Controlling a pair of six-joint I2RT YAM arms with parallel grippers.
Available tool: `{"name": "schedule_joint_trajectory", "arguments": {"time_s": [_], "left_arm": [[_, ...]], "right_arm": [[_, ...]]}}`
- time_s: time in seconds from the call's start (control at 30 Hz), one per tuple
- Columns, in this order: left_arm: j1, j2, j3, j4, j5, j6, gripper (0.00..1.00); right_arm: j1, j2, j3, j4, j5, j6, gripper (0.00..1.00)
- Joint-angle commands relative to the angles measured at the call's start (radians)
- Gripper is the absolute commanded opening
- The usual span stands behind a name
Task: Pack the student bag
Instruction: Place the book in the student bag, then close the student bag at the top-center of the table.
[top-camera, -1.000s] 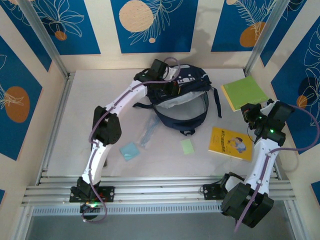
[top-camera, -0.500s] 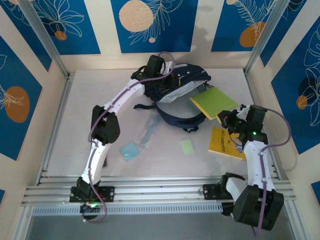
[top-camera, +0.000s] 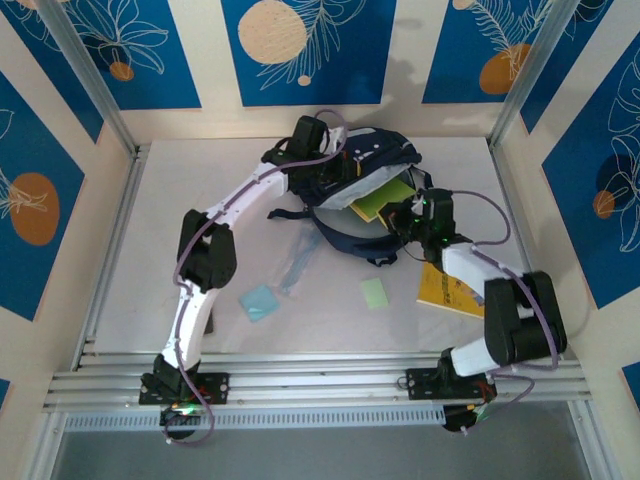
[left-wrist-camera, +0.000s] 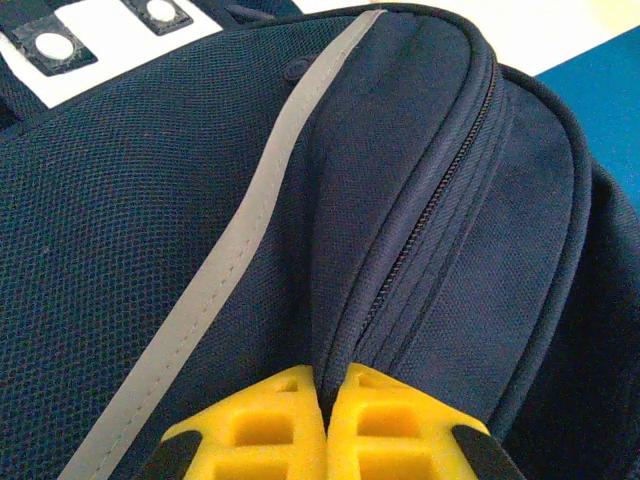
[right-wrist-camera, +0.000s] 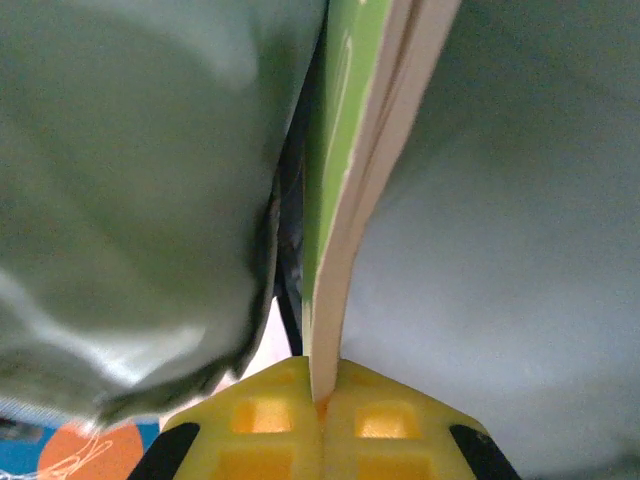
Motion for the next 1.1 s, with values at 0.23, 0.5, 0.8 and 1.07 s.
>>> {"name": "schedule_joint_trajectory", "arguments": {"time_s": [0.23,0.5,0.8,1.07], "left_arm": [[0.018,-0.141,-0.091,0.158,-0.021,-0.054,0.00],[0.069,-0.187,-0.231,0.208,-0.073,-0.045,0.00],[0.118,-0.210,-0.305,0.170,-0.151,0.040,0.00],[0.129,-0.286,-0.394,0.093,-0.270,0.169,0.00]], "right_arm": [[0.119,0.268,0.139,0.328,0.226,0.056,0.00],[0.088,0.351,0.241,0.059,-0.064,0.148,0.32],[0.038,0.050,0.262,-0.680,-0.035,-0.275,0.59],[-0.126,-0.188,0.143,-0.990,0.094,-0.336,0.70]]}}
